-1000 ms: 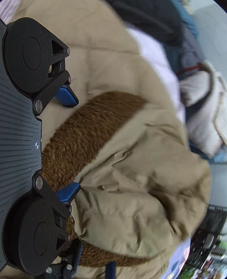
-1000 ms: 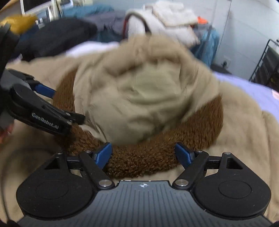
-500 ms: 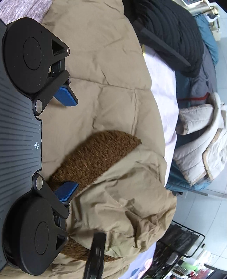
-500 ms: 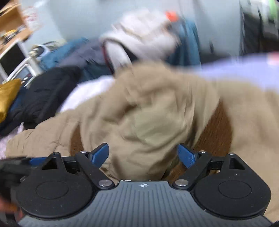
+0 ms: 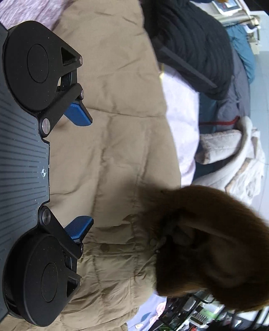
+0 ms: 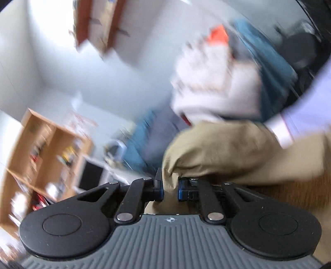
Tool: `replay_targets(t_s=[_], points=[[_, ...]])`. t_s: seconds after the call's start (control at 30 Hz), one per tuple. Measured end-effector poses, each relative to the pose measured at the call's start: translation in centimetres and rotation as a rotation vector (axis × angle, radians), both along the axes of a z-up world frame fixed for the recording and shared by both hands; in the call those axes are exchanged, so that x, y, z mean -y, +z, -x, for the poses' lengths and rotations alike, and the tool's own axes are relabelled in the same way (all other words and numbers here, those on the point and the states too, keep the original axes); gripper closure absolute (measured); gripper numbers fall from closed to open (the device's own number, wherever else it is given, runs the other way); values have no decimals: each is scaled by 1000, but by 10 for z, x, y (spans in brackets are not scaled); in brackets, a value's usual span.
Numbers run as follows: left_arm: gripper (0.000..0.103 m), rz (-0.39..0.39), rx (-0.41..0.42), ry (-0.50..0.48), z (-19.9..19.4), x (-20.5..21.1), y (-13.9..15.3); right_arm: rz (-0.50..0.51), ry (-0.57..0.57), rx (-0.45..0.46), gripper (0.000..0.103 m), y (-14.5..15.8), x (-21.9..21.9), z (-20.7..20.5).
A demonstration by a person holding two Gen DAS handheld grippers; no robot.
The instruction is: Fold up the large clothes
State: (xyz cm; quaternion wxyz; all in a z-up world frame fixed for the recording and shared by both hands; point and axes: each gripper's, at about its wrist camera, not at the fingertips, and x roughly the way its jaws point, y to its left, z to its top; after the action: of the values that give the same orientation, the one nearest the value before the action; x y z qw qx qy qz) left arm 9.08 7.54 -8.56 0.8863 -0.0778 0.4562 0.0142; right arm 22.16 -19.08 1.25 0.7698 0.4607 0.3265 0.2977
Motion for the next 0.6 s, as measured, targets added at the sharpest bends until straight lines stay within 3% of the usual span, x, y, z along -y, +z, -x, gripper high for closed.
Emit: replay_targets(t_s=[0.13,0.27,0.43,0.5,0.6], points=[[0,8,19,16,-4,-5,6,18,-63,-16,89,19,25,-40],[0,11,38,33,-3,-12,10,53,-100,-77,88,-3,59,-25],[0,7,128,-111,-17,11,30,23,-124,-133,88,-25,69,-25],[0,-29,162,-154,-25,27,38,82,-86,-91,89,-15,59,-24],[0,-59,163,-124,-35,36,42,226,25,-45,89,-7,37,-2]])
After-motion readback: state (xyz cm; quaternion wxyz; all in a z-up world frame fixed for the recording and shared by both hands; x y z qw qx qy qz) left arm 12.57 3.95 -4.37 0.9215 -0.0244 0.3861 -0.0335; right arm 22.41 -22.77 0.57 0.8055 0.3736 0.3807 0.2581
